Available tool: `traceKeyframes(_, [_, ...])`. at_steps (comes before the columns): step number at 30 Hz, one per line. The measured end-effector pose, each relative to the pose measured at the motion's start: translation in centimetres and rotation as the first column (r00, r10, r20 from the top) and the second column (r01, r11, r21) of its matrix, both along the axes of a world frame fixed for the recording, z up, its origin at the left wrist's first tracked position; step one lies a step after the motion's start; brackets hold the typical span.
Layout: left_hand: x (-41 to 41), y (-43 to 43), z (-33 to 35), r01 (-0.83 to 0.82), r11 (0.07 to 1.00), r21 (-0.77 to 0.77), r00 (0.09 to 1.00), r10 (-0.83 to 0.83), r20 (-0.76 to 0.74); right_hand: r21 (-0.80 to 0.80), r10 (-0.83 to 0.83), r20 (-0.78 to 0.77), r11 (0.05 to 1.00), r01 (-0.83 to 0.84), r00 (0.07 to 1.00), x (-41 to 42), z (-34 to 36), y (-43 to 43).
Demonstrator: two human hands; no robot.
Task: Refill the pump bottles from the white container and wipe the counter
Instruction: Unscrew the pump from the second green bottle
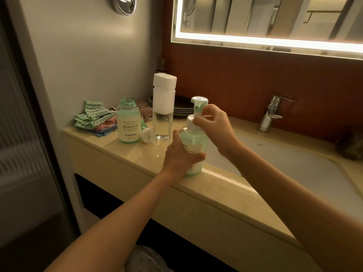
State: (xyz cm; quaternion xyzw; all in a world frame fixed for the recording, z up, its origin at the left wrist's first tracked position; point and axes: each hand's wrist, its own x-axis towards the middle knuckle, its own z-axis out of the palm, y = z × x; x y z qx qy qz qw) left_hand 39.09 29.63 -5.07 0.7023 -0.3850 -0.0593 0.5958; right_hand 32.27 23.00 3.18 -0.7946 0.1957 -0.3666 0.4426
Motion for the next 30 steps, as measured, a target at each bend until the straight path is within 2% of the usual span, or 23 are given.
traceKeyframes(2, [0.0, 0.0, 0.1, 0.001, 1.000, 0.007, 1.000, -0.001, 0.007, 0.115, 0.096, 0.009, 0.989, -0.097, 0.995, -0.2, 0.2, 0.1])
traceKeyframes(3, [0.0, 0.0, 0.1, 0.002, 1.000, 0.013, 1.000, -0.002, 0.013, 0.125, 0.113, 0.012, 0.986, -0.113, 0.994, -0.2, 0.2, 0.1])
traceKeyframes(5, [0.0, 0.1, 0.1, 0.003, 1.000, 0.024, 1.000, -0.004, 0.020, 0.034, 0.046, -0.009, 0.998, -0.045, 0.999, 0.0, 0.0, 0.0])
traceKeyframes(7, [0.0, 0.2, 0.0, 0.010, 0.999, 0.034, 1.000, -0.011, 0.022, -0.101, -0.090, -0.037, 0.991, 0.086, 0.995, 0.2, -0.2, 0.0])
traceKeyframes(9, [0.0, 0.2, 0.0, 0.012, 0.999, 0.044, 0.999, -0.013, 0.033, -0.164, -0.148, -0.019, 0.976, 0.143, 0.989, 0.3, -0.3, 0.0])
traceKeyframes(11, [-0.1, 0.3, 0.1, 0.007, 0.999, 0.049, 0.999, -0.009, 0.046, -0.084, -0.094, -0.012, 0.992, 0.093, 0.995, 0.1, -0.4, -0.1])
traceKeyframes(14, [0.0, 0.2, 0.1, -0.001, 0.999, 0.043, 0.998, -0.002, 0.058, 0.211, 0.099, 0.042, 0.972, -0.106, 0.994, -0.6, -0.1, -0.1])
traceKeyframes(15, [0.0, 0.3, 0.1, -0.001, 0.999, 0.043, 0.998, -0.002, 0.057, 0.265, 0.134, 0.063, 0.953, -0.146, 0.989, -0.7, 0.0, -0.1])
traceKeyframes(17, [-0.1, 0.4, 0.1, 0.004, 0.999, 0.044, 0.999, -0.006, 0.044, 0.235, 0.129, 0.063, 0.962, -0.141, 0.990, -0.7, 0.2, -0.2])
traceKeyframes(21, [-0.1, 0.5, 0.2, 0.003, 0.998, 0.065, 0.999, -0.007, 0.050, -0.038, -0.087, -0.027, 0.996, 0.086, 0.996, -0.2, -0.1, -0.2])
traceKeyframes(24, [-0.1, 0.5, 0.2, -0.006, 0.997, 0.074, 0.998, 0.001, 0.061, 0.024, -0.082, -0.022, 0.996, 0.083, 0.996, -0.1, -0.4, 0.0])
traceKeyframes(28, [-0.3, 0.6, 0.3, -0.005, 0.998, 0.070, 0.998, 0.001, 0.061, 0.149, 0.071, 0.015, 0.986, -0.072, 0.997, -0.5, -0.6, 0.3])
traceKeyframes(30, [-0.2, 0.6, 0.3, 0.002, 0.998, 0.067, 0.998, -0.006, 0.063, 0.166, 0.092, 0.008, 0.982, -0.092, 0.996, -0.5, -0.6, 0.4])
